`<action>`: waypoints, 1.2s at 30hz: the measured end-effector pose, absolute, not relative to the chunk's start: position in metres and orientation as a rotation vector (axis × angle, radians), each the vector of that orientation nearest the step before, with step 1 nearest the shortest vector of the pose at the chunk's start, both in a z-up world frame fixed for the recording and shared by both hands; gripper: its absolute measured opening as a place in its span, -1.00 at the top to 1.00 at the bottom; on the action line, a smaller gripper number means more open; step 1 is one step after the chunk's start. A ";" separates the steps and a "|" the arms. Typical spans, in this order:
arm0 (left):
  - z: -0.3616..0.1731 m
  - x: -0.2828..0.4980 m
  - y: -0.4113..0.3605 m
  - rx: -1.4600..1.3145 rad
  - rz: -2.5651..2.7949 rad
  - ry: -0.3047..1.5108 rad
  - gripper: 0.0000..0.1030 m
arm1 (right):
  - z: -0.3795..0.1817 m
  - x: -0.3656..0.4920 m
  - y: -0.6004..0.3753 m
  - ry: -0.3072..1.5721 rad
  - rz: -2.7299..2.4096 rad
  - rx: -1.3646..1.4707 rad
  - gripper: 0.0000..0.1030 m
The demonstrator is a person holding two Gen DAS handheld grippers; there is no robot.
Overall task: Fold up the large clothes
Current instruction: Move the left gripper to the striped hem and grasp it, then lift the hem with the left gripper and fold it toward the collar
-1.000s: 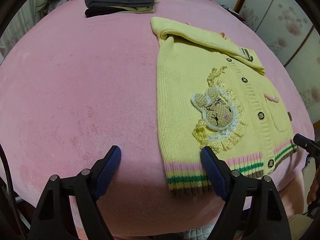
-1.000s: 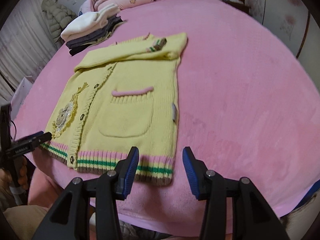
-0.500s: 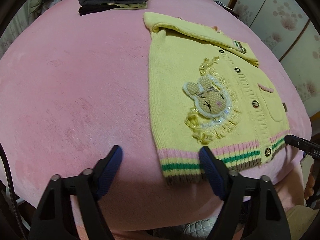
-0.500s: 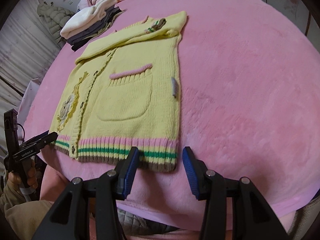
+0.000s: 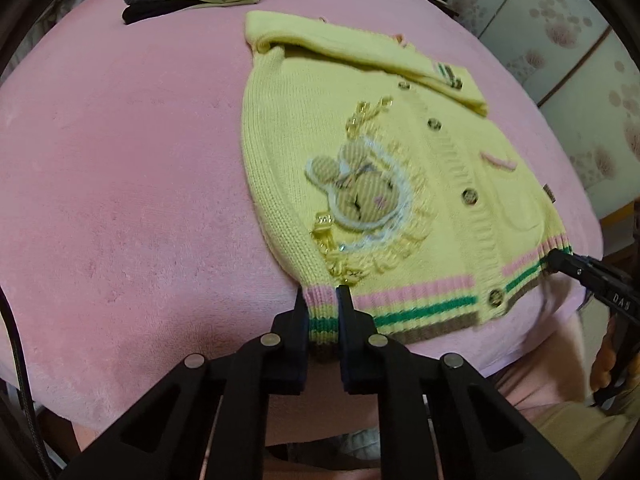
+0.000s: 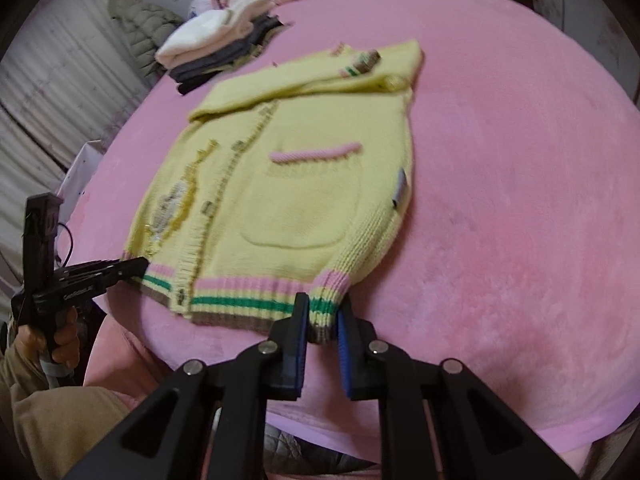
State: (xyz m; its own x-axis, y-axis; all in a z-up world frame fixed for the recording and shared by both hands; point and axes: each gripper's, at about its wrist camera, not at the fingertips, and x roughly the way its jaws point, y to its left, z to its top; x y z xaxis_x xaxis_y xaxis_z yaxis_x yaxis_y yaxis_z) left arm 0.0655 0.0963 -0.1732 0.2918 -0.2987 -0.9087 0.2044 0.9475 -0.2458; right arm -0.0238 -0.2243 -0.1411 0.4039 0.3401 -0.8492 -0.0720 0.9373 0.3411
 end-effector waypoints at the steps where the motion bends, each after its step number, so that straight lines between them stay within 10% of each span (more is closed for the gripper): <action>1: -0.167 0.067 0.096 -0.102 -0.340 1.220 0.82 | -0.134 -0.023 -0.223 1.109 0.267 0.265 0.76; 16: -0.070 0.166 0.094 -0.201 -0.328 1.019 0.83 | -0.041 0.061 -0.262 0.851 0.252 0.408 0.76; 29: -0.125 0.305 0.087 -0.253 -0.257 1.053 0.79 | -0.094 0.207 -0.291 0.895 0.112 0.498 0.82; 36: -0.160 0.333 0.097 -0.352 -0.249 1.132 0.24 | -0.136 0.239 -0.293 1.026 0.060 0.537 0.49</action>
